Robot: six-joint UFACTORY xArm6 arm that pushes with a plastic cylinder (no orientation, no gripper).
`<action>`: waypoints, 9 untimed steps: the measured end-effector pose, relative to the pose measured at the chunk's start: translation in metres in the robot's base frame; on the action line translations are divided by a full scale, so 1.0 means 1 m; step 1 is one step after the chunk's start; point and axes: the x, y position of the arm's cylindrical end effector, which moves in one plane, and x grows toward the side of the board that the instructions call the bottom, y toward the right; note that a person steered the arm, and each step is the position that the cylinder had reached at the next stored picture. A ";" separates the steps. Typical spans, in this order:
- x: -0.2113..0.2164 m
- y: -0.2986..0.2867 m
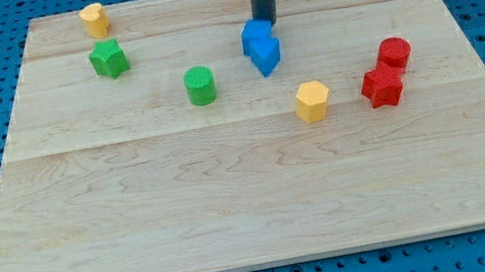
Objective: Slide the green star to the top center
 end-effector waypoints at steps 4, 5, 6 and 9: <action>0.084 -0.225; 0.023 -0.245; -0.026 -0.212; -0.066 -0.054</action>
